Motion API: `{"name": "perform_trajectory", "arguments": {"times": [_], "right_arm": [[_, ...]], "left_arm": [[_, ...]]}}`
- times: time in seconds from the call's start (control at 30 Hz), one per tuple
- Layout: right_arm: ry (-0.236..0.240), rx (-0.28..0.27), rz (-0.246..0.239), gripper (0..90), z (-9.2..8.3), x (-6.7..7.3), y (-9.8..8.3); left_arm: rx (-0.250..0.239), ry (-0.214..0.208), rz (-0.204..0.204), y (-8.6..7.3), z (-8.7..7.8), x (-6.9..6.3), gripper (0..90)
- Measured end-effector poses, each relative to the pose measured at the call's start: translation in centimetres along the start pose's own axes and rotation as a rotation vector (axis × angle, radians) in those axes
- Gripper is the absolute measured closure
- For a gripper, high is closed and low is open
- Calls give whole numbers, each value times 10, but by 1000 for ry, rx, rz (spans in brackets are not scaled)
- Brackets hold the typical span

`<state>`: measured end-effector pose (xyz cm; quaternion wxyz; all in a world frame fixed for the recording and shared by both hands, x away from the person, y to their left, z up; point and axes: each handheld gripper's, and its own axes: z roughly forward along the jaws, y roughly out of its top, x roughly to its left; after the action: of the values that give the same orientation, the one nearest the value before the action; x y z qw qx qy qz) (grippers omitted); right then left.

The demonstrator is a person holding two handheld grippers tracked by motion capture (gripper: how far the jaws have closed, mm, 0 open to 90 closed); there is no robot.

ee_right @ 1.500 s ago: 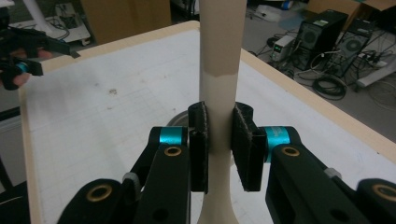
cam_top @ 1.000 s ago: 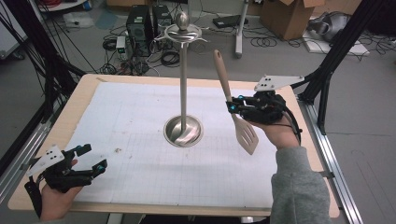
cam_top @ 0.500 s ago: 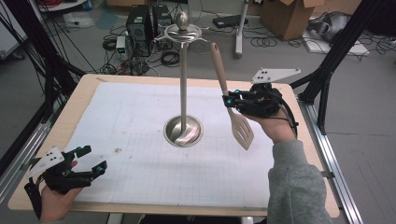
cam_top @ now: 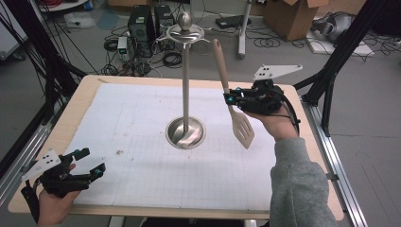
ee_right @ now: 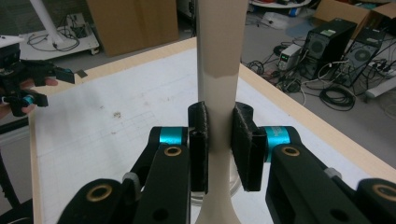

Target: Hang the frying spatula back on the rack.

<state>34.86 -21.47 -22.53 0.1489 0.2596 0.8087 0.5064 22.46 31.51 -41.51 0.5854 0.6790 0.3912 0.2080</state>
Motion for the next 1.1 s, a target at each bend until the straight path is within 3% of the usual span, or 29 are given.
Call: {"name": "perform_trajectory", "arguments": {"times": [0.37, 1.1], "right_arm": [[16, -4, 5, 778, 3, -4, 2], [26, 19, -3, 778, 14, -1, 7]], "left_arm": [[2, -16, -11, 0, 3, 3, 83], [4, -8, -9, -2, 2, 3, 83]]}}
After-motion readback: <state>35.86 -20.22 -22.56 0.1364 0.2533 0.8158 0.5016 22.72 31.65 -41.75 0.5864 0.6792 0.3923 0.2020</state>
